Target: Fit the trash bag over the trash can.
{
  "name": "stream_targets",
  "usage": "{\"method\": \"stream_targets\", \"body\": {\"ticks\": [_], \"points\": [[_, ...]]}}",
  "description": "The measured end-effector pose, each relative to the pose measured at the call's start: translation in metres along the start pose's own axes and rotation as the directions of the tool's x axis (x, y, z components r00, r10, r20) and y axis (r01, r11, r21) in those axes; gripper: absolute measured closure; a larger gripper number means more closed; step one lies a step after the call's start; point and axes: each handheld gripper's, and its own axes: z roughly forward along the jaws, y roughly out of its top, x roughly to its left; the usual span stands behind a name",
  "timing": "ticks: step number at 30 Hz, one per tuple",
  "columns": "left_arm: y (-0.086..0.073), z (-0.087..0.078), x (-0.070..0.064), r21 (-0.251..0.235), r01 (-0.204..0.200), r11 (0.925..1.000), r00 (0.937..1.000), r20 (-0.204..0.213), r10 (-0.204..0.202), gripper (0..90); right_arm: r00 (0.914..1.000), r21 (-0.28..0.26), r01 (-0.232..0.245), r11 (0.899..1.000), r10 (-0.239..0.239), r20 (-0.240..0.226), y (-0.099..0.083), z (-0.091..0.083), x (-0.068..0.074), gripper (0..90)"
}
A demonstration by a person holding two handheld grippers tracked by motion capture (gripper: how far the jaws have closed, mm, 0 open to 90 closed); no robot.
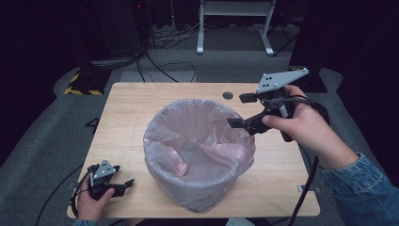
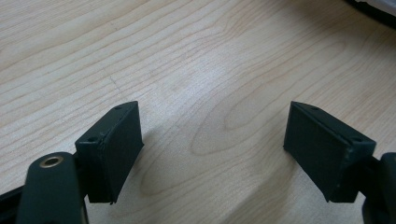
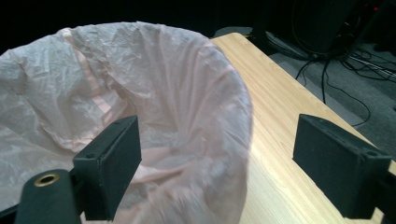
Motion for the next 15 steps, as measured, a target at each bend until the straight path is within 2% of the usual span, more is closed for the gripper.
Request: {"method": "stream_targets", "body": {"ticks": [7,15], "points": [[0.000,0.000,0.000,0.000,0.001,1.0000,1.0000,0.001,-0.001,19.2,0.9994,-0.032,-0.031,0.999,0.031,0.018,-0.017,-0.015,-0.009,15.2],[0.000,0.000,0.000,0.000,0.001,1.0000,1.0000,0.001,-0.001,19.2,0.9965,-0.044,-0.070,0.997,0.071,0.042,-0.042,-0.026,-0.020,15.2]]}}
